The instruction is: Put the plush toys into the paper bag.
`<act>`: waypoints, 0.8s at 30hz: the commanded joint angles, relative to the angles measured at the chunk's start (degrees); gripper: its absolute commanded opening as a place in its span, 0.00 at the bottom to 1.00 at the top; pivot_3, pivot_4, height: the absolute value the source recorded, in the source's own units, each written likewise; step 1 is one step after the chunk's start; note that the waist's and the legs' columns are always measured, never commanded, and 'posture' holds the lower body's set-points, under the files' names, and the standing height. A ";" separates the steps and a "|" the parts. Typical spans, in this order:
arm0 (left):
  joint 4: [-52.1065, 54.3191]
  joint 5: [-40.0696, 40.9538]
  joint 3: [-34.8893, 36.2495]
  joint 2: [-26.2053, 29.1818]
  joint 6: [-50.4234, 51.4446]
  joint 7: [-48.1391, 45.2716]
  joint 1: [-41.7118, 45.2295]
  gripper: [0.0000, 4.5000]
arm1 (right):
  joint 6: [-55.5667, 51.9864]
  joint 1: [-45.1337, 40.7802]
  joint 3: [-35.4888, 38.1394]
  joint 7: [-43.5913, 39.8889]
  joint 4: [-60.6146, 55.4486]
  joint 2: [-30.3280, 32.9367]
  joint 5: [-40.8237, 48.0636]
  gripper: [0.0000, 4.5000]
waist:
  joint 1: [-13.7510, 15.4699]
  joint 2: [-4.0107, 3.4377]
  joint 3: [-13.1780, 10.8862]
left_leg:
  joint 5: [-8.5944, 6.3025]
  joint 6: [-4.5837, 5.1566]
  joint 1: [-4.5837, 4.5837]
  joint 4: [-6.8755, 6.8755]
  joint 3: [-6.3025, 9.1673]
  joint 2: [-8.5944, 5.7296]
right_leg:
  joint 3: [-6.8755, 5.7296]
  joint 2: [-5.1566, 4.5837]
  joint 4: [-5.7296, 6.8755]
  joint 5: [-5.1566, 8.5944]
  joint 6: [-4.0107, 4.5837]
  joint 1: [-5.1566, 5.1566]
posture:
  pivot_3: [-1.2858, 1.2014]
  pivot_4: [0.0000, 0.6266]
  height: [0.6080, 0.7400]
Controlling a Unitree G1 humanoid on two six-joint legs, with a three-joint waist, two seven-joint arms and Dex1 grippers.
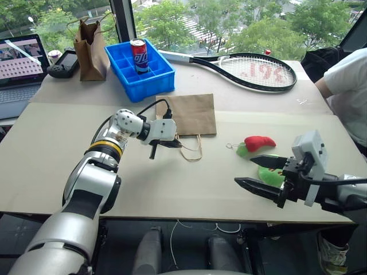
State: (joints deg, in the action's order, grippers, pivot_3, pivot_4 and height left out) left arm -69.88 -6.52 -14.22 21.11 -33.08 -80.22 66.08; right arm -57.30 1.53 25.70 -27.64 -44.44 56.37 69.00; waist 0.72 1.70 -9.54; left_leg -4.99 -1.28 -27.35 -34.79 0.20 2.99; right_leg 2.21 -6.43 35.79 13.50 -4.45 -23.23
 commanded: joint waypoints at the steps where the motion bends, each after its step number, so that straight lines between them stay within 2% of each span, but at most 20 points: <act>1: 6.53 6.72 4.00 -0.49 6.89 -7.92 2.25 0.02 | 1.46 0.00 -0.42 -0.14 -0.99 0.21 -0.21 1.00 | -0.02 0.00 0.00 | 0.00 0.00 0.00 0.00 0.00 0.00 | 0.00 0.00 0.00 0.00 0.01 0.00 | 0.52 0.24 1.00; 7: 24.94 13.55 6.11 0.45 26.25 -11.55 -3.11 0.02 | 2.01 0.21 -4.39 1.41 -1.17 -1.50 -3.03 1.00 | -0.18 -0.01 0.00 | 0.00 0.01 0.02 -0.01 0.01 0.00 | 0.03 0.00 0.05 -0.01 0.03 0.00 | 0.52 0.24 1.00; 9: 33.11 14.95 6.17 1.20 34.25 -9.70 -5.61 0.00 | 2.52 -0.27 -6.80 3.23 -0.86 -3.37 -5.03 0.88 | -0.40 -0.01 0.00 | 0.00 0.01 0.04 0.00 0.01 0.00 | 0.04 0.01 0.08 0.00 0.02 0.02 | 0.52 0.24 1.00; 10: 38.52 16.79 6.38 1.50 40.17 -8.87 -7.08 0.00 | 3.01 -0.83 -9.00 4.34 -0.70 -5.00 -6.57 0.85 | -0.54 -0.01 0.00 | 0.01 0.01 0.05 -0.01 0.03 0.01 | 0.04 0.02 0.13 0.00 0.02 0.01 | 0.52 0.24 1.00; 11: 42.64 18.16 6.53 1.76 44.61 -8.19 -8.22 0.00 | 3.37 -1.24 -10.57 5.07 -0.61 -6.17 -7.71 0.76 | -0.69 -0.01 0.00 | 0.01 0.01 0.07 0.00 0.03 0.02 | 0.04 0.03 0.14 0.00 0.02 0.01 | 0.52 0.24 1.00; 15: 58.24 24.28 7.31 2.09 61.06 -3.28 -11.78 0.00 | 8.80 -4.46 -19.82 8.91 3.85 -16.61 -17.10 0.49 | -1.24 -0.05 -0.02 | 0.01 0.01 0.05 -0.06 0.15 0.07 | 0.03 0.16 0.18 0.05 -0.06 0.00 | 0.52 0.24 1.00; 17: 61.54 25.43 8.07 2.43 66.02 0.27 -11.96 0.00 | 11.80 -6.84 -24.11 10.55 7.57 -22.69 -21.38 0.32 | -1.42 -0.04 -0.01 | 0.01 0.01 0.08 -0.05 0.15 0.04 | 0.11 0.16 0.21 0.09 -0.12 0.01 | 0.52 0.24 1.00; 18: 62.64 25.78 8.25 2.60 67.74 1.74 -12.00 0.00 | 12.91 -7.68 -25.52 11.03 8.97 -24.97 -23.04 0.26 | -1.43 -0.07 0.00 | 0.01 0.01 0.08 -0.07 0.17 0.06 | 0.10 0.21 0.21 0.11 -0.15 0.02 | 0.52 0.24 1.00; 21: 64.76 26.76 8.33 3.15 71.52 5.21 -12.24 0.00 | 15.38 -11.21 -29.61 11.36 13.39 -29.75 -28.29 0.02 | -1.45 -0.11 -0.01 | 0.02 0.03 0.11 -0.04 0.17 0.05 | 0.14 0.23 0.23 0.18 -0.27 0.00 | 0.52 0.24 1.00; 24: 66.03 28.08 8.65 3.36 74.42 7.77 -12.77 0.00 | 18.05 -14.47 -31.96 11.44 18.34 -33.03 -33.00 0.01 | -1.58 -0.10 -0.01 | 0.02 0.03 0.12 -0.02 0.17 0.05 | 0.18 0.25 0.26 0.16 -0.24 -0.03 | 0.52 0.24 1.00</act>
State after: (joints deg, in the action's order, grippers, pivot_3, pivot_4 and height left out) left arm -6.57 19.82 -7.01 24.27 39.65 -74.22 53.10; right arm -42.36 -11.32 -5.85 -16.16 -27.30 24.28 38.68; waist -0.86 1.60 -9.55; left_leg -4.97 -1.24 -27.22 -34.83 0.37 3.05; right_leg 2.38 -6.18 36.07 13.67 -4.69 -23.26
